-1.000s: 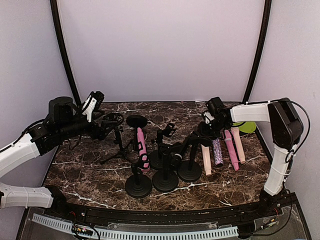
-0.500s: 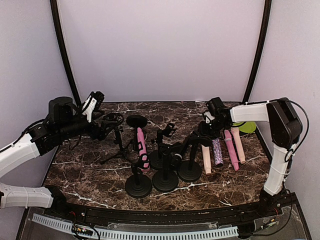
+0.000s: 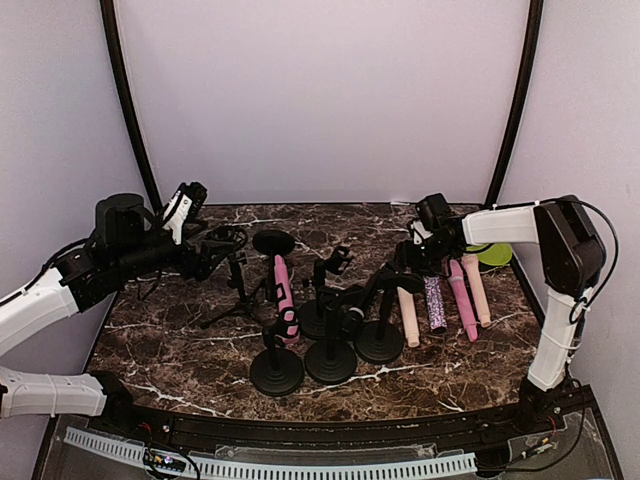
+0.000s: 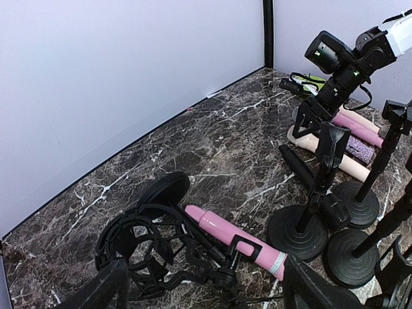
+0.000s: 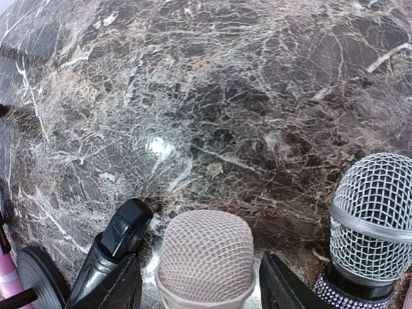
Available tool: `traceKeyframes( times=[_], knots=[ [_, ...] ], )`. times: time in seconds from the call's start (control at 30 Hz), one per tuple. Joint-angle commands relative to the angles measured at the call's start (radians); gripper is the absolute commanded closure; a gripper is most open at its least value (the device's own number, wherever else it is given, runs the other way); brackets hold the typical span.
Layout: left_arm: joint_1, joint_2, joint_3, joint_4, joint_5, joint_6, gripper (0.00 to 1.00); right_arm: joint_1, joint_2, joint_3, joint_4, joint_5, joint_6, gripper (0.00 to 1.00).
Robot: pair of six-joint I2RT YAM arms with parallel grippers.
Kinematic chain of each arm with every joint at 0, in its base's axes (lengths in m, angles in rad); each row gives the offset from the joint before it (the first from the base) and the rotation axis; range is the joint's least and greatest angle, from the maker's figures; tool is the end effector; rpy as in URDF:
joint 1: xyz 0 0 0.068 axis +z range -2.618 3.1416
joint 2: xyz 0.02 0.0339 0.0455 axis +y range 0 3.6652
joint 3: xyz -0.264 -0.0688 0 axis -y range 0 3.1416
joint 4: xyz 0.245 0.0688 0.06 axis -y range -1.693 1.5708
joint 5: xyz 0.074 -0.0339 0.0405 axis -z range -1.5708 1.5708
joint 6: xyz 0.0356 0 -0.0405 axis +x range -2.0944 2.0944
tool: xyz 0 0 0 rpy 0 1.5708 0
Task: Remove the microphone from the stand
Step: Place the microphone at the center of the board, then pick up the microphone stand with the microphone from the center of the board.
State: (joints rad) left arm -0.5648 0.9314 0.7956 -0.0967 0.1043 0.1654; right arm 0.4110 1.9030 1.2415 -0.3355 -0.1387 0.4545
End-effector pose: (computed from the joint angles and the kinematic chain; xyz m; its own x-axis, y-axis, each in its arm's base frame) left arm 0.1837 -0.1208 0.3264 -0.0902 0.2510 -0.9638 0.6415 0.7548 0.1366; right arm 0.3607 0.1626 0.1681 -0.8957 0.0839 -0.4367 -0.0793 0.9361 0.3426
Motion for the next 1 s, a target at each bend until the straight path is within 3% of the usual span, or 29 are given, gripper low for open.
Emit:
traceKeyframes(
  times=[0.0, 0.43, 0.67, 0.77, 0.97],
  knots=[
    [0.005, -0.028, -0.019, 0.034, -0.011, 0.014, 0.16, -0.01, -0.053, -0.016, 0.031, -0.013, -0.003, 0.34],
    [0.026, -0.051, -0.014, 0.037, -0.031, 0.001, 0.13, -0.01, -0.202, 0.162, -0.072, 0.006, -0.153, 0.24],
    [0.108, -0.025, 0.003, 0.059, 0.112, -0.034, 0.11, 0.036, -0.195, 0.328, -0.116, -0.014, -0.271, 0.19],
    [0.118, 0.056, 0.098, 0.02, 0.236, -0.026, 0.16, 0.048, -0.172, 0.372, -0.105, -0.044, -0.273, 0.19],
    [0.118, 0.309, 0.41, -0.139, 0.316, 0.056, 0.19, 0.052, -0.191, 0.335, -0.049, -0.074, -0.264, 0.18]
  ],
)
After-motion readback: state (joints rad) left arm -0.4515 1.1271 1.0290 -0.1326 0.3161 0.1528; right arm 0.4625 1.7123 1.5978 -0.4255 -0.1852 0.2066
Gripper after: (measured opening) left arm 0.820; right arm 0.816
